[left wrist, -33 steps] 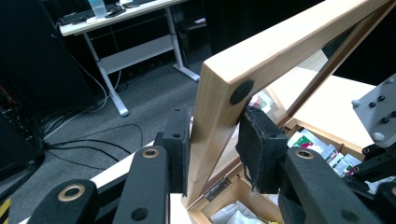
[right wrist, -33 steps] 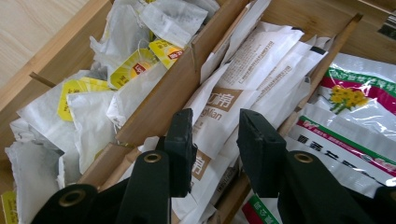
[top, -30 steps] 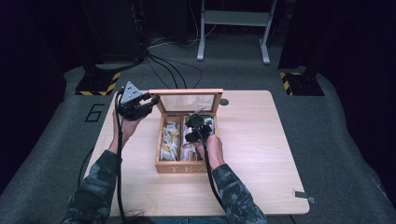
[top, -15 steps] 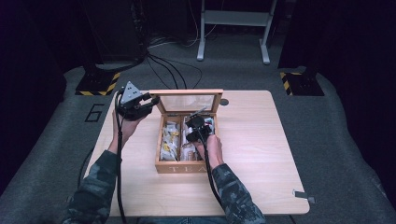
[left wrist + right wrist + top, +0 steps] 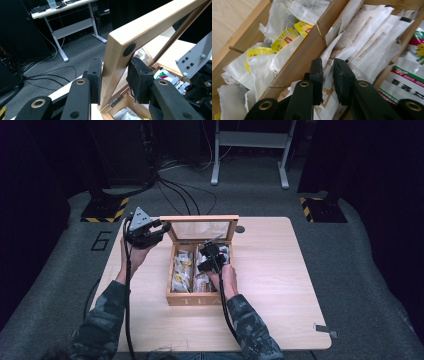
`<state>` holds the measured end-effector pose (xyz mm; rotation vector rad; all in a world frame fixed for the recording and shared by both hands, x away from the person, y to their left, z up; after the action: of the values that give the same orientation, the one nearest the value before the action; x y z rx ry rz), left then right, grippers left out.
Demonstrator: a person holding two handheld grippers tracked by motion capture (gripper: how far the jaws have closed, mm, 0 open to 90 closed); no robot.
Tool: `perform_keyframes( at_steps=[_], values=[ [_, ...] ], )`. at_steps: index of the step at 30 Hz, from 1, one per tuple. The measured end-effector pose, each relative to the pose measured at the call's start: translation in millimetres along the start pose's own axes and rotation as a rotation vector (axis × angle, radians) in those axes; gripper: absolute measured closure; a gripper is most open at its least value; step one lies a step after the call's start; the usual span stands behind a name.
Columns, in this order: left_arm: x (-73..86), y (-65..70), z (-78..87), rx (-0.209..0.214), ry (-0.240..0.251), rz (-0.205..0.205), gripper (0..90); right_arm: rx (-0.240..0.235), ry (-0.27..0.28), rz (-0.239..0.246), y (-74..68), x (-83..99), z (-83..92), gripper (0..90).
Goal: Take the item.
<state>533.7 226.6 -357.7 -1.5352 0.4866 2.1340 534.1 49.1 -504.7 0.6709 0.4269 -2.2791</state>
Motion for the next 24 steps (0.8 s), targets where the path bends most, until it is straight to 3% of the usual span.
perform_keyframes(
  at_steps=[7,10,11,12,15,24],
  values=[
    [0.2,0.0,0.2,0.001,0.000,0.000,64.7,0.017,-0.007,0.023,2.1,0.8,-3.3,89.4],
    [0.1,0.0,0.2,0.001,0.000,0.000,64.7,0.023,0.005,0.009,-0.6,-0.6,0.4,90.0],
    [0.1,0.1,0.3,0.002,-0.001,-0.001,64.7,0.022,0.010,0.042,0.6,-1.0,1.6,90.0],
    [0.1,0.1,0.3,0.003,-0.002,-0.002,64.7,0.020,0.008,0.017,-2.0,-1.3,3.8,90.0],
    [0.6,0.1,0.5,0.003,0.000,-0.003,64.7,0.036,0.040,0.067,-0.3,-2.6,7.3,90.0],
    [-0.2,-0.3,-0.5,-0.003,0.006,0.003,64.7,0.061,0.117,0.106,-2.5,-3.6,34.2,90.0]
  ],
)
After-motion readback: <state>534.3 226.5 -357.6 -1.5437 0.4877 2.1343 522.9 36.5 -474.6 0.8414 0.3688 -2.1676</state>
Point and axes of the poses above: each handheld gripper's, and its own axes: z roughly backward along the jaws, x roughly out of its underside, y roughly to its right, the point moved 6 cm from there along -z, roughly forward along the jaws, and after that the axes turned 12 degrees about z, right-handed, at the moved point
